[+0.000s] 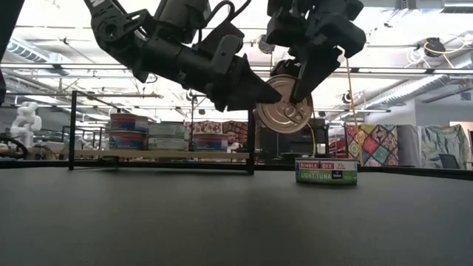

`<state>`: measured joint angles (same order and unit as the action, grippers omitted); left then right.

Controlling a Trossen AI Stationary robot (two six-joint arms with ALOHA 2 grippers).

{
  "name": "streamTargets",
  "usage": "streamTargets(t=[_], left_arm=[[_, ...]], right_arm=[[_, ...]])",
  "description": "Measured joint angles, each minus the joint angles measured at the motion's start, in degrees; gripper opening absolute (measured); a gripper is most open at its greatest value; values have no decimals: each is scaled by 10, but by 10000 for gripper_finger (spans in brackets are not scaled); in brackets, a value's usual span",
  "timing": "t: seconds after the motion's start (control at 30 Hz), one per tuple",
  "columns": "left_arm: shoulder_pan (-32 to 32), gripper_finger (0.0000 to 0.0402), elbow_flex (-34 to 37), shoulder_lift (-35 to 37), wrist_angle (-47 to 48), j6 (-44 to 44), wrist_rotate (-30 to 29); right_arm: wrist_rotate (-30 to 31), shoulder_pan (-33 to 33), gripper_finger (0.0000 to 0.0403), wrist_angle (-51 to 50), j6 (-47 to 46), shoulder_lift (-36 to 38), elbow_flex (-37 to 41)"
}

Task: Stack canned seafood by type on shelf
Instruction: Stack the blue tuna can on top of the blue tuna on the shelf

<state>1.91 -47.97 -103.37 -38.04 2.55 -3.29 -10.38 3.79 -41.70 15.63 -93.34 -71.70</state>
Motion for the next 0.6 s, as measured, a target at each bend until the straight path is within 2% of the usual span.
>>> streamTargets(t=[0.1, 0.27, 0.43, 0.6], left_arm=[[0, 197, 0, 0, 0, -3, 0], [0, 198, 0, 3, 3, 1, 0], [-1, 198, 1, 8, 8, 1, 0], [-15, 198, -6, 91, 113, 5, -1]], right_arm=[[-4, 0, 192, -3, -4, 0, 0], [-1, 0, 244, -9, -15, 0, -2], [35, 0, 291, -124, -9, 1, -68], [48, 0, 311, -250, -39, 1, -151]])
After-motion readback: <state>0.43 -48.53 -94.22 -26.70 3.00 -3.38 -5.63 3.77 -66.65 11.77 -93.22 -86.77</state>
